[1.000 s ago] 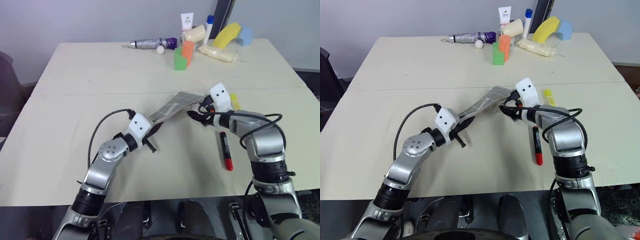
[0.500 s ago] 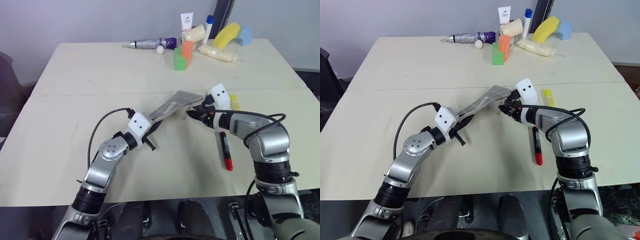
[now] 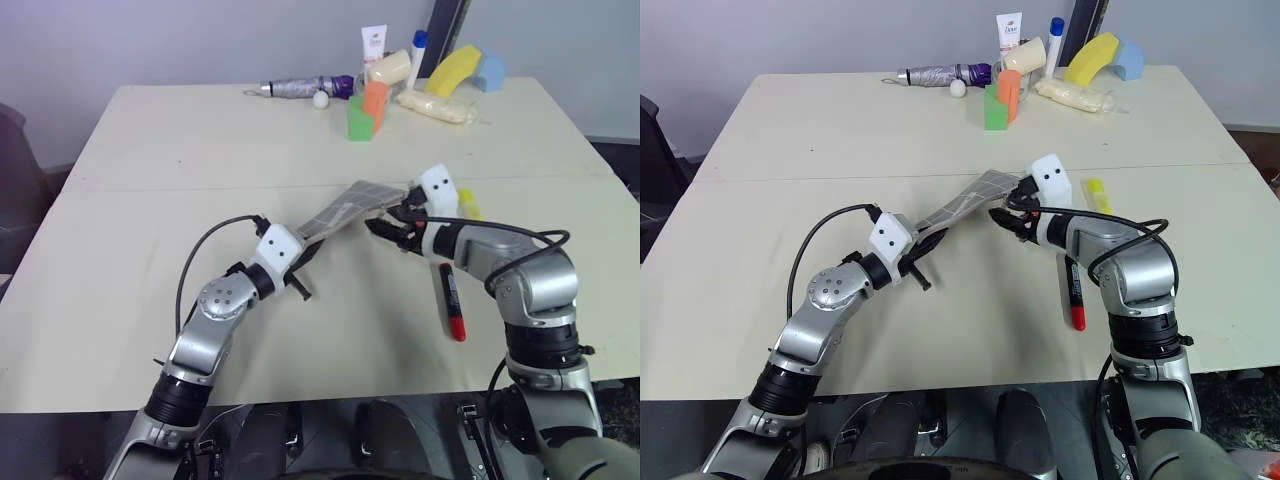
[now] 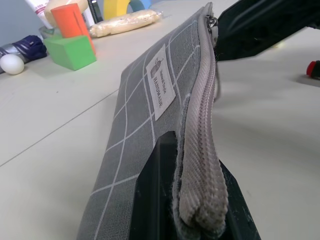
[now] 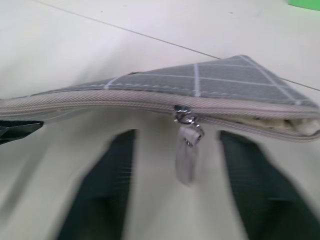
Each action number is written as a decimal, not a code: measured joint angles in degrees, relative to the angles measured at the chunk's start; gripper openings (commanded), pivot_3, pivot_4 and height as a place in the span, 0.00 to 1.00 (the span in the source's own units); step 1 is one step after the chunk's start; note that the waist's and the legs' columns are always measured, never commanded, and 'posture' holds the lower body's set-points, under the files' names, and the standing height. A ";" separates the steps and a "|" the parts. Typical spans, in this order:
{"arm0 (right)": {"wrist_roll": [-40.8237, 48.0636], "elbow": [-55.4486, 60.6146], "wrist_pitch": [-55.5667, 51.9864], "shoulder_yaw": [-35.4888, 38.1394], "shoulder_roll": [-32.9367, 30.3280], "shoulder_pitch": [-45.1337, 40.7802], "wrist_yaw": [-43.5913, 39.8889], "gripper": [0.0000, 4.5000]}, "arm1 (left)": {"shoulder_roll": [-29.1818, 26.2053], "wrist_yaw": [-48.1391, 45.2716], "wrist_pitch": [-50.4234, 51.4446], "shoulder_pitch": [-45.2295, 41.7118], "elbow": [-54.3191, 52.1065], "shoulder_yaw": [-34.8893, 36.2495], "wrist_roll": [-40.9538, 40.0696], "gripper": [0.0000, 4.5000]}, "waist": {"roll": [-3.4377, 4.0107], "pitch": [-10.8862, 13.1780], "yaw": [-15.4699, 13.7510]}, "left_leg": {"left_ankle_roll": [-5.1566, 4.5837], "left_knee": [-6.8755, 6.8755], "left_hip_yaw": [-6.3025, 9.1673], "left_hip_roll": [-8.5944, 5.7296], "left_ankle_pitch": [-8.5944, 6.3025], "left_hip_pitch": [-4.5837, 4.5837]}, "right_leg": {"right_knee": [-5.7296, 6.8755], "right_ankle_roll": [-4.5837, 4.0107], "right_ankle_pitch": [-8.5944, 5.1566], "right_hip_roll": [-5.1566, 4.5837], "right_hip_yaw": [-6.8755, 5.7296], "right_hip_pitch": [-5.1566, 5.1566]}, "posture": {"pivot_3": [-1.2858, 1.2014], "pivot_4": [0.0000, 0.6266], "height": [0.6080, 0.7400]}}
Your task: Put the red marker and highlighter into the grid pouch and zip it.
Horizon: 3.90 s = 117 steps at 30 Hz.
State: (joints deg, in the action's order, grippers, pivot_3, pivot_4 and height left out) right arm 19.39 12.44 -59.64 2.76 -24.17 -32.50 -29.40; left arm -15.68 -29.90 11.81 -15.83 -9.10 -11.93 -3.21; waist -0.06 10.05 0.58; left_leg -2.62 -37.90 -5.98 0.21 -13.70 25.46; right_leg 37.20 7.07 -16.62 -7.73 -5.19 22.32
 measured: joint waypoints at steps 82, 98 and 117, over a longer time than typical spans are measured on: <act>-8.65 16.79 4.11 -22.29 -16.06 0.52 -12.42 0.00 | 0.72 -9.66 13.03 -0.26 -3.36 -1.81 -5.77 0.00 | -0.02 0.03 -0.10 | -0.12 0.00 0.04 0.08 -0.13 0.08 | -0.18 -0.02 0.00 -0.20 -0.01 0.02 | 0.52 0.24 1.00; -10.12 9.94 6.90 -20.33 -16.55 0.36 -12.74 0.00 | -0.15 -7.93 11.07 -1.48 -5.50 0.32 -6.49 0.00 | -0.03 0.04 -0.10 | -0.08 0.00 0.02 0.08 -0.10 0.08 | -0.18 -0.02 0.00 -0.15 -0.08 0.01 | 0.52 0.24 1.00; -10.36 11.36 4.26 -21.04 -15.21 -1.19 -11.84 0.00 | -5.02 -8.69 2.80 -1.16 -2.70 -0.04 -2.56 0.00 | -0.03 0.04 0.01 | -0.08 0.00 0.03 0.08 -0.11 0.08 | -0.18 -0.02 0.00 -0.18 -0.07 0.03 | 0.52 0.24 1.00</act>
State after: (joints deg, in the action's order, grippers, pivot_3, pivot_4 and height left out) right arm 9.03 23.80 -55.38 -18.28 -39.37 -33.69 -41.24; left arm -20.70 -38.59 14.61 -16.99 -11.81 -11.97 -5.77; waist -0.10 10.09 0.59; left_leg -2.70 -37.90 -5.96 0.29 -13.81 25.54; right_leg 37.01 7.05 -16.62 -7.91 -5.26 22.36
